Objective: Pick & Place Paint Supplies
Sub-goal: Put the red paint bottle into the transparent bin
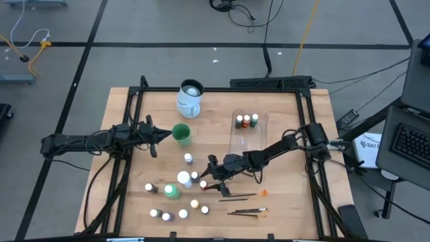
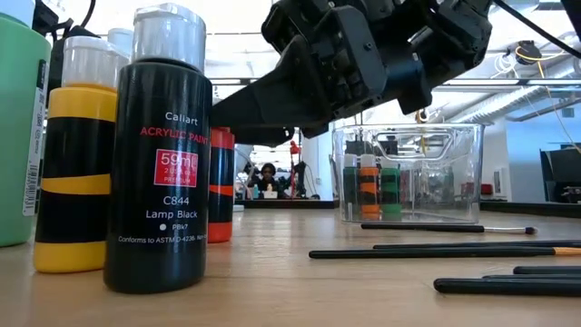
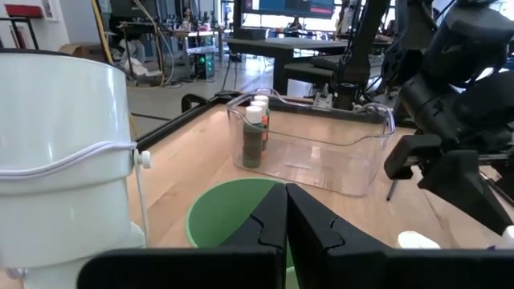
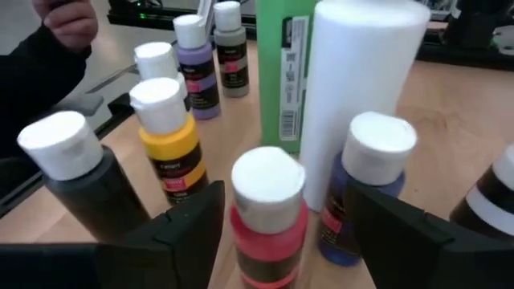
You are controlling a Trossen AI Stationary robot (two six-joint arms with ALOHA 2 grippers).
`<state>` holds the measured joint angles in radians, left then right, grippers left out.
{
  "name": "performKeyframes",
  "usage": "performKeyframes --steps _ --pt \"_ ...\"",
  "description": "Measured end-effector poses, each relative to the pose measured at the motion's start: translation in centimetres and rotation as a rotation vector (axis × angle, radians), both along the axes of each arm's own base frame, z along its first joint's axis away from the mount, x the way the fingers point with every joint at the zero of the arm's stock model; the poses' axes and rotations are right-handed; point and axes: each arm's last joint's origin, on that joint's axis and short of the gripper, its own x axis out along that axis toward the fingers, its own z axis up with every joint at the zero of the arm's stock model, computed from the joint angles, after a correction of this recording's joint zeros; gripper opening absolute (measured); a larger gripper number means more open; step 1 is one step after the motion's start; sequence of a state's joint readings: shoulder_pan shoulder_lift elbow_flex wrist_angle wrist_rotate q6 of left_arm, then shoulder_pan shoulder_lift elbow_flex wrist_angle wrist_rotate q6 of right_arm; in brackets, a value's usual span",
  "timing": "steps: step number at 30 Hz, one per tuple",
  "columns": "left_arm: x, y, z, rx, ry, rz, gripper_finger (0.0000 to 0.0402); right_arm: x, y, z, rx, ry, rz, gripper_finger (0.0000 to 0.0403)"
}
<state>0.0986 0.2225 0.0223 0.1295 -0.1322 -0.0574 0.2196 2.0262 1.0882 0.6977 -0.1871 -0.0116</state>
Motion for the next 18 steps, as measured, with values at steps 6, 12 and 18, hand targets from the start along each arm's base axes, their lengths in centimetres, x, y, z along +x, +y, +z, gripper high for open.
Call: performKeyframes --steps 6,12,18 --pt "0.00 0.00 -0.03 0.000 0.003 0.000 0.0005 -0.14 0.77 0.16 -0.021 -0.030 0.030 0.0224" --pt "0.00 0.00 -0.05 0.000 0.005 0.000 0.0005 -0.17 0.72 0.07 -0.028 -0.028 0.079 0.0175" --pt "0.00 0.00 -0.05 0.000 0.005 0.000 0.0005 -0.04 0.49 0.33 -0.003 -0.046 0.064 0.0114"
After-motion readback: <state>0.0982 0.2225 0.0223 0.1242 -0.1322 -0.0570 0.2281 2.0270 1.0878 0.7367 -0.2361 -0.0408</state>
